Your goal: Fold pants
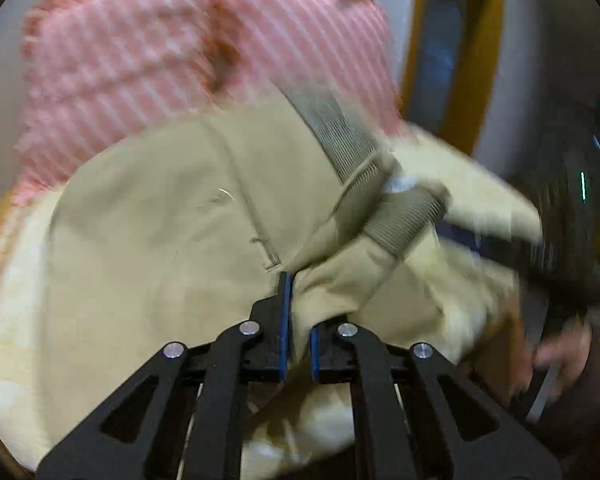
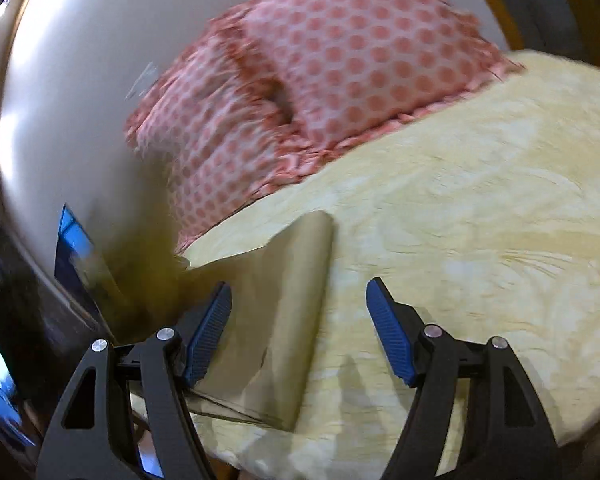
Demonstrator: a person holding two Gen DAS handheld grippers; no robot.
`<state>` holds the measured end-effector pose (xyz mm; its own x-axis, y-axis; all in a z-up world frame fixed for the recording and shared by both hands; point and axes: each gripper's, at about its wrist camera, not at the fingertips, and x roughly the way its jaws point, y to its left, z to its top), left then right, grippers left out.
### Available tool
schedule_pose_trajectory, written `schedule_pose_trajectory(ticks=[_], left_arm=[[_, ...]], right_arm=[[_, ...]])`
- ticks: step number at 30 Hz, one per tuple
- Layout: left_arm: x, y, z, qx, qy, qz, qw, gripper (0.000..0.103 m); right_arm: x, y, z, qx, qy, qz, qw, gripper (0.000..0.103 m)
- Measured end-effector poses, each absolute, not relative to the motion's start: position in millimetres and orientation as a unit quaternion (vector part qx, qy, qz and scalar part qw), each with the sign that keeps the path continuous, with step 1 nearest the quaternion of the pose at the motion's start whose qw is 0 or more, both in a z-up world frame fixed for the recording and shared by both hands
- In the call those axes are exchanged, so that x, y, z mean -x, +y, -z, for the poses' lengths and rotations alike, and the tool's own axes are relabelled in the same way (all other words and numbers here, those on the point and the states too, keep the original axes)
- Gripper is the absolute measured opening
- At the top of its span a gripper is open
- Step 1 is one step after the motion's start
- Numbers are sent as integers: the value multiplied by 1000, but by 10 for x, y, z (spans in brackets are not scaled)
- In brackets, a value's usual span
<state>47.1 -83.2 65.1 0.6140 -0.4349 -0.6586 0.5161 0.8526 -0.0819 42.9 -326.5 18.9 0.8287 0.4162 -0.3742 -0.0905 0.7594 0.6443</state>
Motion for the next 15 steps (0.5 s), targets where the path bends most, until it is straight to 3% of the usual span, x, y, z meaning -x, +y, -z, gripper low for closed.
schedule_pose_trajectory(ticks=[6, 9, 13, 15], left_arm=[[-311, -865, -540, -63, 353, 268, 894, 8], [-228, -806, -549, -67, 358, 289, 885, 22], [-285, -246, -881, 22, 319, 282, 905, 60], [-444, 128, -989, 52, 306, 233, 922, 63]], right_arm=[[-701, -3297, -204, -361, 279, -189, 869, 72], [-920, -3189, -161, -367, 319, -207, 849, 71], [-1111, -3044, -83, -336, 363, -199, 846, 62], [-1196, -2974, -62, -316, 377, -195, 848, 55]])
